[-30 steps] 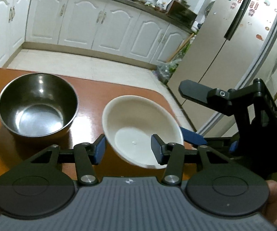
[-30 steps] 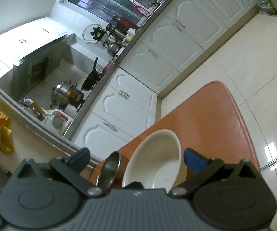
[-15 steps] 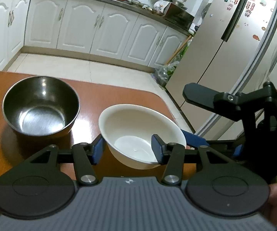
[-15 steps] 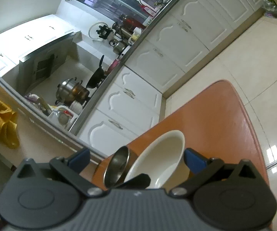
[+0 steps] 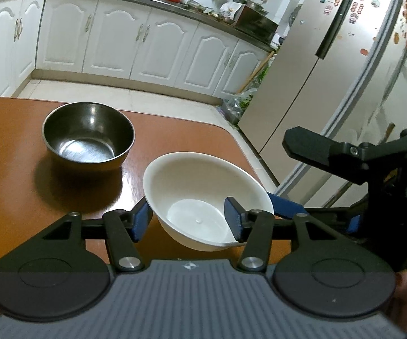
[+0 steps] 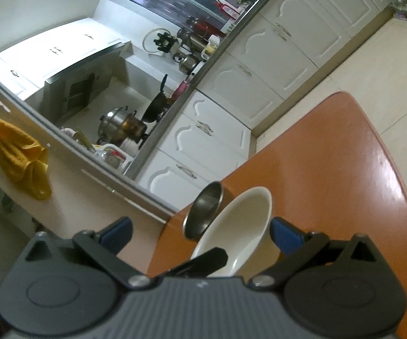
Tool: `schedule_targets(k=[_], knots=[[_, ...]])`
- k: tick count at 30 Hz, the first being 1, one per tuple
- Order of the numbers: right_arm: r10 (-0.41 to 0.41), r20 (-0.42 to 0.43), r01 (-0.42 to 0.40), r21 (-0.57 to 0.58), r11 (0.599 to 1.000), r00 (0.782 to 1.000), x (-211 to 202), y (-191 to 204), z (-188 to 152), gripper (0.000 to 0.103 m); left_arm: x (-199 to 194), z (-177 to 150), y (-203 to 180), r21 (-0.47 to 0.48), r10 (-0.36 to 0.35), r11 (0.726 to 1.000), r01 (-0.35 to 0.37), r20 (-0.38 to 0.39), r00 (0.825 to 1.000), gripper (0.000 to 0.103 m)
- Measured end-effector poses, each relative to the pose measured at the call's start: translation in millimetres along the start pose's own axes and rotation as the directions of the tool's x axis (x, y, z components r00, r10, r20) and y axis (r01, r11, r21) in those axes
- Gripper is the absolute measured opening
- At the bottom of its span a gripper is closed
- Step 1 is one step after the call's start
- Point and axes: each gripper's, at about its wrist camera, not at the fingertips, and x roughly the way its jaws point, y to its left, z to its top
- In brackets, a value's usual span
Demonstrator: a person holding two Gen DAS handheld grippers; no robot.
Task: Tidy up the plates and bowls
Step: 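Carry the second white bowl with both tools toward the first bowl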
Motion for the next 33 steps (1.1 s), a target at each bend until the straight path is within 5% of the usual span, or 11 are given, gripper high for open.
schedule_targets(k=[13, 33], knots=[[0.048, 0.007, -0.048, -0.031, 0.998, 0.999, -38.1, 39.1, -46.7, 0.103, -61.7, -38.4, 0.6, 0.017, -0.019, 1.0, 0.018, 0.059, 0.998, 0.066], [0.131, 0.02, -0.131, -0.017, 0.991, 0.991, -94.3, 90.8, -108.0, 0.103, -95.0, -60.4, -14.9, 0.05, -0.048, 0.998, 0.043, 0.105, 0.993, 0.072]])
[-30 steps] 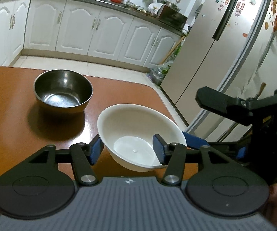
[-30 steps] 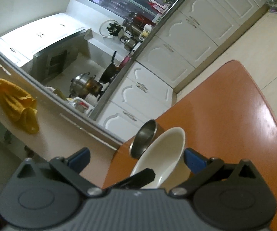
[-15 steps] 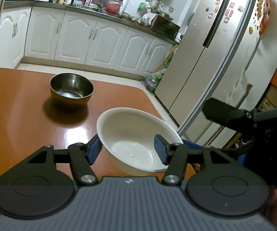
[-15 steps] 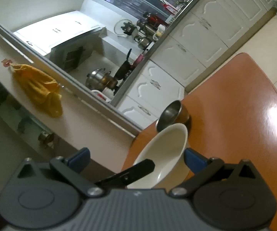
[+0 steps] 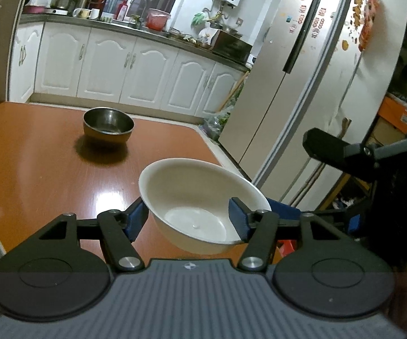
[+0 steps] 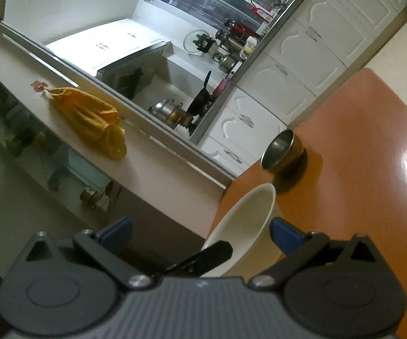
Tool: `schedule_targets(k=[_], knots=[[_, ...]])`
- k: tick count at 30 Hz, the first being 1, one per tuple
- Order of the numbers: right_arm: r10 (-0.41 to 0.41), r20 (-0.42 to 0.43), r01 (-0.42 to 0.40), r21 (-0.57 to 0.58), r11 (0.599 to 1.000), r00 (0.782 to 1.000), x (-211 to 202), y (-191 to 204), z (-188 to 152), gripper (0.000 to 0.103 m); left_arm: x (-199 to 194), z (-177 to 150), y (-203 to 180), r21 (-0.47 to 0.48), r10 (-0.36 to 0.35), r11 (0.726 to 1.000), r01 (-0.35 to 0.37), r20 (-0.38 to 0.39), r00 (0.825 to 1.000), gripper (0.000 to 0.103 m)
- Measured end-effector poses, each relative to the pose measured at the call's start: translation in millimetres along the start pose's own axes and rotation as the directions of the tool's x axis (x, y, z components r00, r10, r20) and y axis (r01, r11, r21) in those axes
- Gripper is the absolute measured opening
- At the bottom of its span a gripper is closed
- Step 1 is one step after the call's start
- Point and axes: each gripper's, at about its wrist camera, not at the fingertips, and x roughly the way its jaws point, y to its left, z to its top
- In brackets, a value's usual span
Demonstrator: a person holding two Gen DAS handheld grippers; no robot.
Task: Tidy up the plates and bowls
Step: 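Carry the second white bowl with both tools toward the first bowl, then lower the second bowl into the first bowl and open both tools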
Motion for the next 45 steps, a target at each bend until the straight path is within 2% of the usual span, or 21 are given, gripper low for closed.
schedule_targets(k=[16, 26, 36, 39, 45], knots=[[-0.036, -0.037, 0.037, 0.035, 0.999, 0.999, -28.0, 7.5, -52.2, 0.103, -6.9, -19.4, 2.4, -0.012, -0.015, 1.0, 0.015, -0.008, 1.0, 0.074], [-0.062, -0.047, 0.064, 0.039, 0.997, 0.997, -25.3, 2.4, -59.1, 0.103, 16.9, -13.1, 9.2, -0.026, 0.0, 1.0, -0.001, -0.046, 0.999, 0.074], [-0.069, -0.051, 0.071, 0.055, 0.996, 0.996, -26.2, -1.1, -62.2, 0.103, 21.6, -17.2, 9.5, -0.034, 0.008, 0.999, -0.011, -0.087, 0.996, 0.075], [-0.078, -0.051, 0.081, 0.045, 0.996, 0.996, -26.4, -0.1, -62.8, 0.103, 18.4, -20.4, 8.4, -0.036, 0.017, 0.999, -0.02, -0.087, 0.996, 0.078], [-0.093, -0.034, 0.095, 0.038, 0.995, 0.995, -31.0, 0.5, -62.4, 0.103, 13.4, -26.7, 9.6, -0.042, 0.04, 0.998, -0.044, -0.09, 0.995, 0.091]])
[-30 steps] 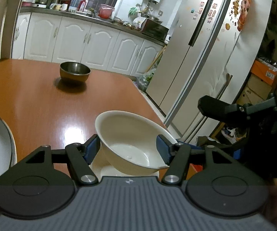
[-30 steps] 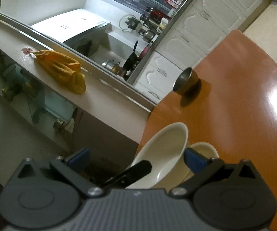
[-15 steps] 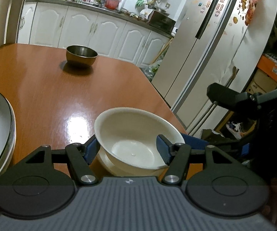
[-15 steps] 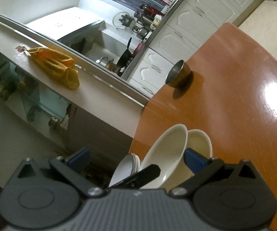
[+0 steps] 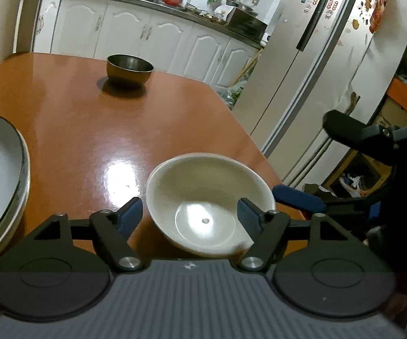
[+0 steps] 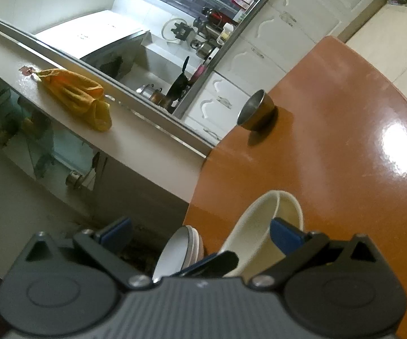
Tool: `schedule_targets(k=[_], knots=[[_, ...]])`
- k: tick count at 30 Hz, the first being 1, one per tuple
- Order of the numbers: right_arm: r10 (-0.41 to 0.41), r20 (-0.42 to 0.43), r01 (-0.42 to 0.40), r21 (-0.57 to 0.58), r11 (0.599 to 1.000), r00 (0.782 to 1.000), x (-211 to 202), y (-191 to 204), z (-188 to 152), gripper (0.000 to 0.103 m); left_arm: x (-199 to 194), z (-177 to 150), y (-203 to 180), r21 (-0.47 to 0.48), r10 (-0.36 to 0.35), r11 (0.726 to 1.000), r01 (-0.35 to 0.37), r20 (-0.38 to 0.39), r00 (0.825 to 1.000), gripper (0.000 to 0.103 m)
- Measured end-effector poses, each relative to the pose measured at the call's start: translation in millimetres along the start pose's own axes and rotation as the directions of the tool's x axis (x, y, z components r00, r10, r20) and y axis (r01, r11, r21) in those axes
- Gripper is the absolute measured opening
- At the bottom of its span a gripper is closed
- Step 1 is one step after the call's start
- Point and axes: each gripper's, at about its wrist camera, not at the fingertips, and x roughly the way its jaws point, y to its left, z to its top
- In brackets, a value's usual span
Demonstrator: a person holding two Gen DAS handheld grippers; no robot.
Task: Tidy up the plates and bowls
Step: 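Lower the second bowl into the first bowl and open both tools, then withdraw both tools toward the steel bowl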
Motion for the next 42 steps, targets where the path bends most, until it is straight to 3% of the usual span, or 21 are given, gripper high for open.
schedule_targets(k=[2, 12, 17, 22, 26, 31, 33, 39, 42], knots=[[0.001, 0.009, -0.001, 0.004, 1.0, 1.0, -2.4, -1.2, 0.2, 0.103, -1.8, -1.3, 1.0, -0.01, 0.01, 1.0, -0.01, 0.001, 1.0, 0.1], [-0.033, 0.038, 0.032, 0.006, 0.999, 0.999, -7.7, -2.2, 2.1, 0.103, -19.8, -3.8, 2.6, -0.005, 0.113, 0.994, -0.113, -0.018, 0.993, 0.103], [-0.072, 0.036, 0.071, 0.027, 0.997, 0.997, -7.6, -5.4, 3.2, 0.103, -24.0, -0.2, 2.3, 0.061, 0.229, 0.972, -0.228, -0.018, 0.973, 0.103], [-0.094, 0.03, 0.092, 0.045, 0.995, 0.995, -3.7, -7.2, 6.9, 0.103, -29.1, 14.0, 12.5, 0.014, 0.23, 0.973, -0.229, -0.011, 0.973, 0.103], [-0.112, 0.012, 0.111, 0.058, 0.992, 0.994, 1.8, -6.8, 14.5, 0.103, -30.1, 26.0, 19.3, 0.012, 0.274, 0.962, -0.274, 0.002, 0.962, 0.103], [-0.128, 0.011, 0.128, 0.056, 0.99, 0.992, 8.0, -8.0, 28.7, 0.103, -14.5, 49.4, 36.1, -0.005, 0.333, 0.943, -0.334, -0.047, 0.942, 0.103], [-0.135, 0.012, 0.134, 0.049, 0.99, 0.991, 10.9, -7.4, 33.9, 0.103, -8.5, 57.6, 40.2, 0.005, 0.371, 0.929, -0.371, -0.048, 0.927, 0.103], [-0.152, 0.022, 0.152, 0.027, 0.988, 0.988, 18.4, -6.5, 46.4, 0.103, 9.1, 79.9, 39.1, 0.109, 0.506, 0.857, -0.503, -0.004, 0.862, 0.103], [-0.158, 0.022, 0.158, 0.012, 0.987, 0.987, 24.5, -7.0, 52.4, 0.103, 14.6, 86.3, 36.5, 0.175, 0.574, 0.803, -0.569, 0.028, 0.819, 0.103]])
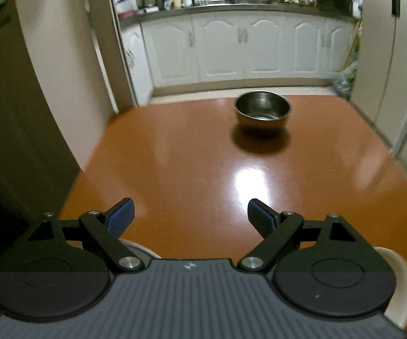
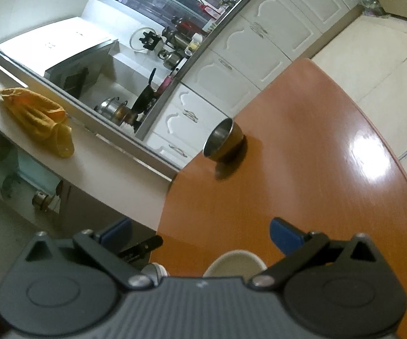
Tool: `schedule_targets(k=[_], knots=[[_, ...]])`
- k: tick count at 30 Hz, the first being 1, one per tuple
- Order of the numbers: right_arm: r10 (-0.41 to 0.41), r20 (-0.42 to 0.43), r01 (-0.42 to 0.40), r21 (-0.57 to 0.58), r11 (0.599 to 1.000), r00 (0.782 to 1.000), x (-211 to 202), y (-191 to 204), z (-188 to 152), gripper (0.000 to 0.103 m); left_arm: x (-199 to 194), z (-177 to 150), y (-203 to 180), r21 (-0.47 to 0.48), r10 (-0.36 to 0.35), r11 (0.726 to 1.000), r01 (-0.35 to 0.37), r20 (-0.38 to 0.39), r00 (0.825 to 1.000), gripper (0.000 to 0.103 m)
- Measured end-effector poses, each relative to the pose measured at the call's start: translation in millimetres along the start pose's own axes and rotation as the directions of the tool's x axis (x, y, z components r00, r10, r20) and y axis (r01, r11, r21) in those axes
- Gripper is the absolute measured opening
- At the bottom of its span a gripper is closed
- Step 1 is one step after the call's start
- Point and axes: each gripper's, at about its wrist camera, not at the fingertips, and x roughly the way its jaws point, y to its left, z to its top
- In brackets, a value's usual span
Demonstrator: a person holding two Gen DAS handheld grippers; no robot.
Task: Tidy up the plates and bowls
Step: 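Withdraw both tools toward the steel bowl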
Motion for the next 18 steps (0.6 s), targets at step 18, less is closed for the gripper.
schedule_targets(k=[18], knots=[[-0.015, -0.051, 0.016, 0.018, 1.0, 0.999, 62.8, -16.7, 51.2, 0.103, 61.5, 30.1, 1.7, -0.016, -0.074, 0.997, 0.073, -0.123, 0.99, 0.103]])
